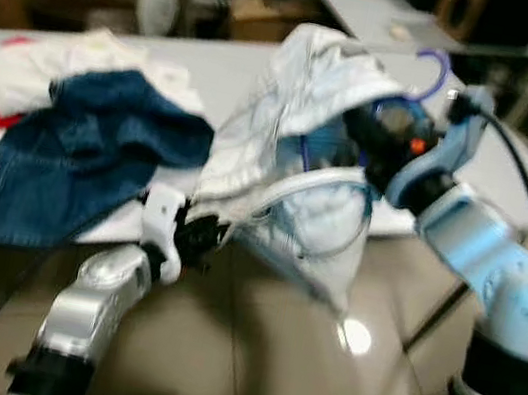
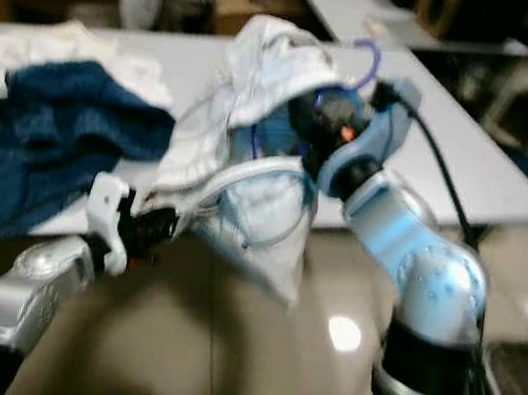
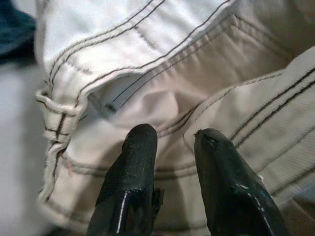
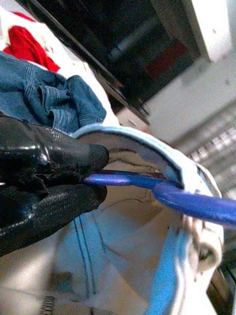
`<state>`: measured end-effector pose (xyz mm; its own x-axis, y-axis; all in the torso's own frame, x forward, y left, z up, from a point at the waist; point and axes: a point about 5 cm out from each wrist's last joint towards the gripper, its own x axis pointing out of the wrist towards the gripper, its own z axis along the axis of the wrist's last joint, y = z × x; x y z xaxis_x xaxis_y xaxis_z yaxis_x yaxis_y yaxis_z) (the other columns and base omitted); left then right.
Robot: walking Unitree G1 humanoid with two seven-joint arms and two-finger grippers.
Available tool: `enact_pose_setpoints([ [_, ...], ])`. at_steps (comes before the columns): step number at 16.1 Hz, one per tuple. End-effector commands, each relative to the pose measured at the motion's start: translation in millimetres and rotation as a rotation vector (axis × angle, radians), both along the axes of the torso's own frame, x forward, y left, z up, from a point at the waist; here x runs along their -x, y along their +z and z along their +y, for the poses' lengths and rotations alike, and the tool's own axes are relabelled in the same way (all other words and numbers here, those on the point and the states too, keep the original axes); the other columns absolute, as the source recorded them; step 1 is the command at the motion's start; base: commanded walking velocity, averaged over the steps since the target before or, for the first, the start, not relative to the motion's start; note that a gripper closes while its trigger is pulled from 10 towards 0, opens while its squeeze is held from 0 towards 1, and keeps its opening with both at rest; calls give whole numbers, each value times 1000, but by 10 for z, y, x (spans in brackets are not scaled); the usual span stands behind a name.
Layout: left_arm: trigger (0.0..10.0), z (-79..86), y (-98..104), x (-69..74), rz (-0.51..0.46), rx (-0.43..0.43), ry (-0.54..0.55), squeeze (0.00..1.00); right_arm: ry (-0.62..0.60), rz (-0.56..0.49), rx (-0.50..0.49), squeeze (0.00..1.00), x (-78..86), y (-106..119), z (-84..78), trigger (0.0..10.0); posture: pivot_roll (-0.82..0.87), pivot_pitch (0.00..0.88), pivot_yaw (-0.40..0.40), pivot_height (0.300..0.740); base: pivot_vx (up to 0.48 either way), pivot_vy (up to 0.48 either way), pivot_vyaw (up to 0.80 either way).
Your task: Hang hanger
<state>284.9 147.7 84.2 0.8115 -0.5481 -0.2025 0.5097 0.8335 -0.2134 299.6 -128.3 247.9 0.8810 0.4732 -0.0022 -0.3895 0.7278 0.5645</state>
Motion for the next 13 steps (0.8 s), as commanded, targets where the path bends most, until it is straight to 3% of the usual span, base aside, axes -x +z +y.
enact_pose_setpoints([
  [1,10000,18,23,4,-2,-10,-10,0,20,-38,-16,0,69,88,32,10000,-144,0,50,740,-281,0,0],
  [6,10000,15,16,7,7,-11,-27,0,15,-18,-22,0,138,35,42,10000,-145,0,60,740,-281,0,0],
  [9,10000,19,-20,24,53,30,-29,0,8,-13,-21,0,159,10,40,10000,-143,0,60,740,0,0,0],
  [10,10000,56,-24,58,48,38,-48,1000,11,-7,-23,0,173,-11,46,10000,-142,0,59,740,0,0,0],
  [13,10000,200,-42,114,54,3,-74,1000,14,24,-11,0,177,-108,34,10000,-135,0,50,740,0,0,0],
])
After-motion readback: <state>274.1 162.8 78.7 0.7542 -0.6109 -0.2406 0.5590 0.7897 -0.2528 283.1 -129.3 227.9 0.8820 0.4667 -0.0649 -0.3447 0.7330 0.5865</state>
